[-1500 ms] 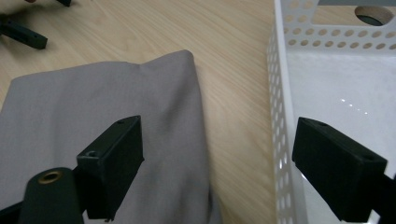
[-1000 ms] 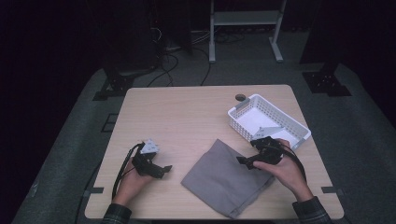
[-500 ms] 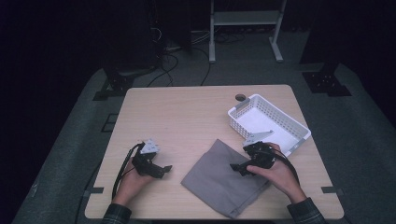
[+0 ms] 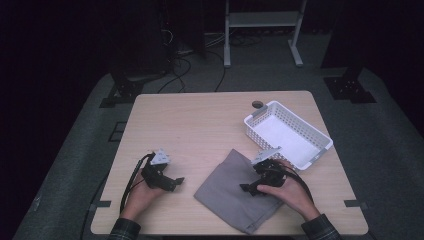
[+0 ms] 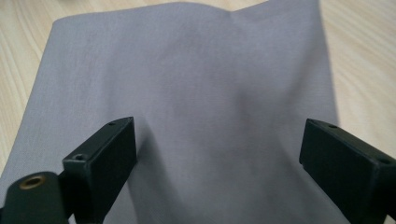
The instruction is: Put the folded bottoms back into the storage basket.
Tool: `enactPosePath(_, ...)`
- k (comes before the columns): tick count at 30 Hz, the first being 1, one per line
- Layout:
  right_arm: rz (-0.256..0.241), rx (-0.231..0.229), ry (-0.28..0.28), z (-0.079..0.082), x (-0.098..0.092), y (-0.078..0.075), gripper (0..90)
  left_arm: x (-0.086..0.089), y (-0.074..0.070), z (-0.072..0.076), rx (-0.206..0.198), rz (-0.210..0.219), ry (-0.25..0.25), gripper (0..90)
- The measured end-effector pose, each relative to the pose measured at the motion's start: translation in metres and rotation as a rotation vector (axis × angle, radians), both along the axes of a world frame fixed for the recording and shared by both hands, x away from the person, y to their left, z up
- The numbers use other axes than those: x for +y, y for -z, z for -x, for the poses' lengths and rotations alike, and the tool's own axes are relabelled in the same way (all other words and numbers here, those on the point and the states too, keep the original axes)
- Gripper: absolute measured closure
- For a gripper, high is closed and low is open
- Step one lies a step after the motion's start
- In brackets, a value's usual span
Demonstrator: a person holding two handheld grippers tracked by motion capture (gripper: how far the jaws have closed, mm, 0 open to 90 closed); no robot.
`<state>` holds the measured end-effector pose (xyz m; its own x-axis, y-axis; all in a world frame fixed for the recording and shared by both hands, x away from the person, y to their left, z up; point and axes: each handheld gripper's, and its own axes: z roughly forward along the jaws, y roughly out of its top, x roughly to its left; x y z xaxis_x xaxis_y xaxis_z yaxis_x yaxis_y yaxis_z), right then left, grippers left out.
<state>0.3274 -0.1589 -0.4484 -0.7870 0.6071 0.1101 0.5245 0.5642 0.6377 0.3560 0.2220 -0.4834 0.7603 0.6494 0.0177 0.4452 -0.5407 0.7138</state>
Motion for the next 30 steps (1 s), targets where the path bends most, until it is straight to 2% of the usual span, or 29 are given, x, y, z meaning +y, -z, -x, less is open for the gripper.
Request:
enactPosePath(4,0.009,0.002,-0.015,0.002,0.007,0.006,8.7,0.000,0.000,0.000,0.000,0.000,0.000,0.0)
enactPosePath(9,0.048,-0.001,-0.027,0.003,0.014,0.012,2.4,0.000,0.000,0.000,0.000,0.000,0.001,0.0)
enactPosePath(14,0.072,-0.002,-0.037,0.004,0.018,0.017,1.5,0.000,0.000,0.000,0.000,0.000,0.000,0.0)
enactPosePath(20,0.093,0.006,-0.022,0.005,0.022,0.022,0.0,0.000,0.000,0.000,0.000,0.000,0.001,0.0)
enactPosePath(25,0.122,-0.012,-0.028,0.009,0.026,0.022,0.0,0.000,0.000,0.000,0.000,0.000,0.001,0.0)
enactPosePath(30,0.136,-0.015,0.002,0.013,0.031,0.022,0.0,0.000,0.000,0.000,0.000,0.000,0.001,0.0)
